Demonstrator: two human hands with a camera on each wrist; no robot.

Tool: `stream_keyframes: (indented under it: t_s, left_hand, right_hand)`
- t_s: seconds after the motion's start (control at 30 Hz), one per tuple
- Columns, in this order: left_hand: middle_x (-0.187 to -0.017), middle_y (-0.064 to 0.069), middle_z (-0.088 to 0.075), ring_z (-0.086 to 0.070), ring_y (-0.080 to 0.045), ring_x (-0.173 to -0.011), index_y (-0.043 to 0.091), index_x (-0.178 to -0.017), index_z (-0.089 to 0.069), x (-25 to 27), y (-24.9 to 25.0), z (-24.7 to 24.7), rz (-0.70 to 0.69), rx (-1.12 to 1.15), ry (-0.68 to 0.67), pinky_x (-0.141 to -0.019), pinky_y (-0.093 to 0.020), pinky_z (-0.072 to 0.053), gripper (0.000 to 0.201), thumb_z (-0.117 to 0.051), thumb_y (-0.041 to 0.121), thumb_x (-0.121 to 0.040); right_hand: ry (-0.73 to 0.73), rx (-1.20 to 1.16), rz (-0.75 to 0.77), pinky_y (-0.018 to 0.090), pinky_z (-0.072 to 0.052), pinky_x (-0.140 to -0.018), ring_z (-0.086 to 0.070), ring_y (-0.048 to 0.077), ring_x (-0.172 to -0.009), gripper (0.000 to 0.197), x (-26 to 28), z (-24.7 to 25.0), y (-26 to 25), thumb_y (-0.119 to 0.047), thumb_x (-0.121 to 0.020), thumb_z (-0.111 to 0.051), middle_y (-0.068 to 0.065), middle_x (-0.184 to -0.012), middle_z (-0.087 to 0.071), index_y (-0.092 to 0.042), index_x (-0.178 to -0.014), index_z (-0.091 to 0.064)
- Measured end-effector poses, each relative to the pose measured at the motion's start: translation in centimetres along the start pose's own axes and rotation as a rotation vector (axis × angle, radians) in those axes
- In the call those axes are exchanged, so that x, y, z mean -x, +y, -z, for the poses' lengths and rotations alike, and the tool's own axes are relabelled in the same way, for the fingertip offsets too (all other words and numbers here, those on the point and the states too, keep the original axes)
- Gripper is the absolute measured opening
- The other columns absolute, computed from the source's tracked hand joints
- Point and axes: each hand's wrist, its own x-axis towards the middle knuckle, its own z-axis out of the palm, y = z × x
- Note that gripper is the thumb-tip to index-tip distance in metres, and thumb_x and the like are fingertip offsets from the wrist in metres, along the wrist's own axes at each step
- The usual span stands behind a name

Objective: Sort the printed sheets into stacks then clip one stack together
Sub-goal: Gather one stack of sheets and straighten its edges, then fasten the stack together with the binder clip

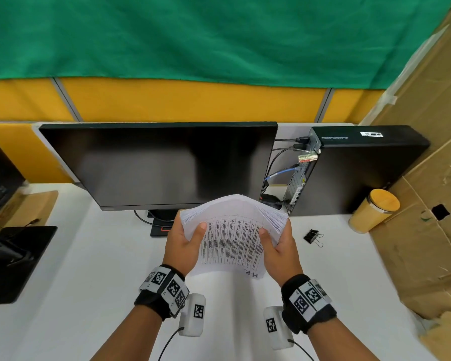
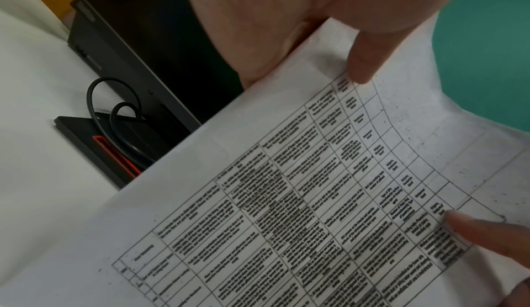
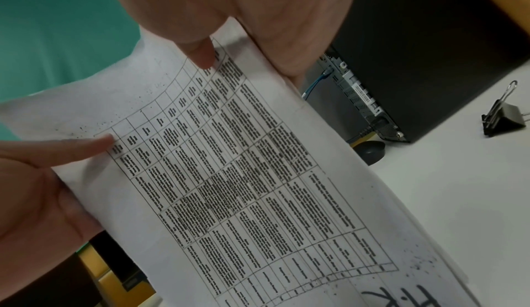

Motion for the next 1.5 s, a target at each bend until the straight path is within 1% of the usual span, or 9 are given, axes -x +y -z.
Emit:
stream_keyframes:
  t_s: [0.2,0.47,0.7,0.87,0.97,1.03,1.1,1.23,1.5]
  left_hand:
    - [-0.103,0.021,-0.061,-0.058,0.02,-0.088,0.044,-0.102,-0.049,0.4,0.4,-0.1,0.013,-0.008,0.021,-0.069,-0.001,-0.044,0.032,-0.062,0.016,-0.092]
    - [-0.111,0.019,-0.063,-0.06,-0.001,-0.105,0.047,-0.108,-0.051,1.5,0.1,-0.4,0.044,-0.035,0.049,-0.09,-0.031,-0.05,0.036,-0.064,0.019,-0.09]
    - [-0.101,0.016,-0.074,-0.069,-0.01,-0.099,0.03,-0.109,-0.062,1.5,-0.3,0.4,0.091,0.051,-0.035,-0.082,-0.028,-0.056,0.032,-0.07,0.01,-0.085]
    - [-0.106,0.004,-0.074,-0.069,-0.012,-0.101,0.015,-0.119,-0.065,1.3,-1.1,0.1,0.102,0.025,-0.014,-0.089,-0.033,-0.053,0.03,-0.065,0.013,-0.089]
    - [-0.097,0.012,-0.075,-0.069,-0.003,-0.092,0.014,-0.114,-0.065,0.9,-0.9,-0.3,0.107,0.017,0.002,-0.081,-0.021,-0.053,0.025,-0.063,0.009,-0.09]
    - [-0.092,0.015,-0.075,-0.069,0.001,-0.088,0.015,-0.112,-0.065,0.7,-0.7,-0.4,0.106,0.003,0.004,-0.075,-0.015,-0.052,0.023,-0.062,0.008,-0.09]
    - [-0.097,0.008,-0.075,-0.069,-0.001,-0.09,0.012,-0.115,-0.065,0.5,-0.8,-0.5,0.101,-0.008,0.011,-0.08,-0.021,-0.052,0.025,-0.063,0.01,-0.09]
    - [-0.105,0.001,-0.073,-0.069,-0.008,-0.097,0.009,-0.119,-0.064,0.5,-1.0,-0.6,0.091,0.01,0.022,-0.086,-0.027,-0.052,0.03,-0.064,0.012,-0.089]
    - [-0.103,0.003,-0.075,-0.069,-0.006,-0.096,0.012,-0.118,-0.064,0.6,-0.8,-0.3,0.123,0.034,0.005,-0.079,-0.02,-0.055,0.037,-0.071,0.024,-0.084]
  right_hand:
    - [-0.046,-0.03,-0.016,-0.001,-0.044,-0.068,-0.054,-0.011,-0.1,0.028,0.3,0.4,-0.4,-0.016,-0.099,-0.051,-0.011,-0.115,-0.056,-0.029,-0.119,-0.036]
    - [-0.091,-0.028,-0.022,0.004,-0.048,-0.073,-0.059,-0.017,-0.097,0.028,0.4,2.4,0.4,-0.015,-0.097,-0.055,-0.019,-0.115,-0.06,-0.039,-0.107,-0.045]
    - [-0.145,-0.025,-0.023,0.005,-0.049,-0.072,-0.06,-0.017,-0.096,0.03,0.2,3.4,0.8,-0.012,-0.096,-0.057,-0.014,-0.115,-0.062,-0.037,-0.108,-0.046]
    - [-0.272,-0.085,-0.08,0.023,-0.055,-0.084,-0.063,0.003,-0.106,0.061,-1.2,5.2,2.7,0.015,-0.078,-0.05,-0.009,-0.114,-0.065,-0.035,-0.113,-0.048]
    - [0.023,0.053,-0.159,0.04,-0.053,-0.084,-0.065,0.023,-0.092,0.049,-4.4,7.0,6.5,0.018,-0.08,-0.043,0.004,-0.101,-0.068,-0.026,-0.1,-0.054]
    - [0.312,0.22,-0.314,0.042,-0.05,-0.088,-0.064,0.034,-0.095,0.023,-7.0,8.8,8.8,-0.003,-0.091,-0.05,0.015,-0.101,-0.07,-0.019,-0.106,-0.055]
    - [0.465,0.322,-0.524,0.04,-0.044,-0.094,-0.058,0.04,-0.112,0.035,-9.3,11.0,11.1,-0.027,-0.094,-0.057,0.024,-0.118,-0.064,-0.008,-0.123,-0.05]
    - [0.34,0.547,-0.873,0.043,-0.043,-0.103,-0.054,0.041,-0.121,0.073,-12.4,14.8,17.0,-0.055,-0.092,-0.049,0.027,-0.134,-0.053,0.001,-0.137,-0.041]
    - [0.201,0.552,-0.785,0.04,-0.051,-0.094,-0.064,0.039,-0.108,0.036,-12.6,14.2,18.6,-0.025,-0.099,-0.045,0.026,-0.119,-0.065,0.004,-0.112,-0.063]
